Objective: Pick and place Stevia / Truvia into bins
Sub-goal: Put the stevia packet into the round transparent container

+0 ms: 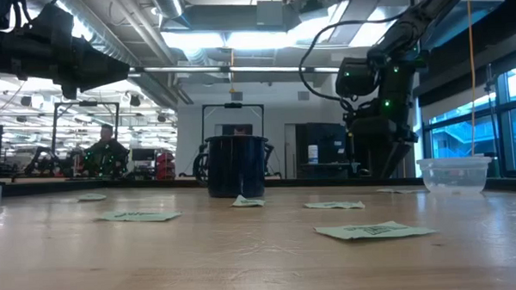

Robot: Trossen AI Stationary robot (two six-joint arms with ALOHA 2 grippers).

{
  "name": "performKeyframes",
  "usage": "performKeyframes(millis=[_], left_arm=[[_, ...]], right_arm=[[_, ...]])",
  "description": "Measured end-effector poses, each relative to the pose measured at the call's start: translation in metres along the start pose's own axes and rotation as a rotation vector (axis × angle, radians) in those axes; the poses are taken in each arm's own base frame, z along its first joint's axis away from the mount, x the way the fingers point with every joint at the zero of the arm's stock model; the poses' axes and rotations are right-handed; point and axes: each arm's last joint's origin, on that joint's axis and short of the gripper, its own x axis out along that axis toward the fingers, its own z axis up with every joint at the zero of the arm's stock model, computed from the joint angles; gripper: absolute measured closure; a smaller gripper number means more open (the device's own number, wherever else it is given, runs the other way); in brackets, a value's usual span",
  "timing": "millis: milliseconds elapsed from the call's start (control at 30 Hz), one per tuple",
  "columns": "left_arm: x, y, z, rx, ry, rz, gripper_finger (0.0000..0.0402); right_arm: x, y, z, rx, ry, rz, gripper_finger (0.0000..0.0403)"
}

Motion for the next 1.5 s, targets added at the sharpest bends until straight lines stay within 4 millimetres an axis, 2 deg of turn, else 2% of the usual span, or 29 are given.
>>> performKeyframes(millis=[367,633,867,967,1233,1500], left_arm=[[0.0,0.0,0.0,0.0,0.0,0.0,0.0272],[0.0,0.0,0.0,0.0,0.0,0.0,0.0272],[0.0,0.0,0.0,0.006,0.0,0.001,0.0272],[0.0,0.0,0.0,0.01,0.0,0.001,0.0272],[0.0,0.0,0.0,0.01,0.0,0.001,0.0272],[0.0,0.0,0.0,0.01,0.0,0.002,0.0272]], right_arm=[[0.002,-0.005,0.001,0.002,0.006,-0.004,0.0193],[0.029,-0.004,0.001,-0.022,0.106,-0.022,0.0193],[0.031,-0.004,-0.001,-0.022,0.123,-0.022,0.0197],[0.028,-0.004,-0.001,-0.021,0.111,-0.021,0.0217],[0.027,-0.005,-0.001,-0.023,0.11,-0.025,0.0299],[0.027,-0.005,-0.001,-0.023,0.112,-0.024,0.0331]])
